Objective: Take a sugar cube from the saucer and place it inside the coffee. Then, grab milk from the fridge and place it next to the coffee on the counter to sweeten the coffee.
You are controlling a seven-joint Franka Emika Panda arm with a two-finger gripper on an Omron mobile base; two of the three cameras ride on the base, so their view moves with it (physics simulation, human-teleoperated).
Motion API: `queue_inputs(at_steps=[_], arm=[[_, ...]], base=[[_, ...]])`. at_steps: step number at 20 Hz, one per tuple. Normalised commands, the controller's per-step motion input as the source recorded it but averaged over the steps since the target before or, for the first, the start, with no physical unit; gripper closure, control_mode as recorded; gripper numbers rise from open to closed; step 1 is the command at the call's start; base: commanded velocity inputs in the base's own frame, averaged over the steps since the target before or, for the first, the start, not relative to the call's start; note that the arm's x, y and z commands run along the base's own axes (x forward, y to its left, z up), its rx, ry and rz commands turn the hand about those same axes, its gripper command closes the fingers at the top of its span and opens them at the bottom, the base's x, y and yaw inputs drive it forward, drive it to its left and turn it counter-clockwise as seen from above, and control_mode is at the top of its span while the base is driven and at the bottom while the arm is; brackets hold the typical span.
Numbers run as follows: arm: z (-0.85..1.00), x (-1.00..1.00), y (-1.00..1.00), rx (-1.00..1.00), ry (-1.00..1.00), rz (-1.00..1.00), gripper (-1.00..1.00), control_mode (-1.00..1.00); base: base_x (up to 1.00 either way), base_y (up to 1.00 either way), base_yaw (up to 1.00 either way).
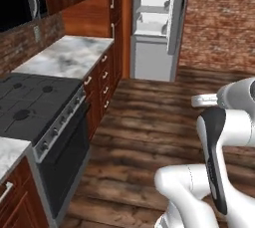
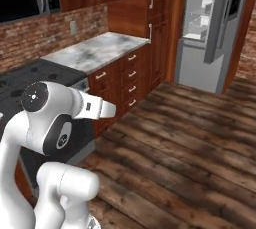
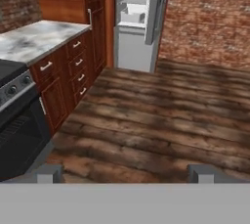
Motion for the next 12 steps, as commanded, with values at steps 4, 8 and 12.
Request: queue_inputs(at_steps=[4, 8, 12], arm=[[0.00, 0.00, 0.00, 0.00, 0.00, 0.00, -1.00, 1.00], [0.00, 0.00, 0.00, 0.00, 0.00, 0.00, -1.00, 1.00], [0.00, 0.00, 0.00, 0.00, 0.00, 0.00, -1.00, 1.00]], base=[[0.93, 0.51, -0.18], [0.94, 0.32, -0.16], [0.89, 0.11, -0.15]])
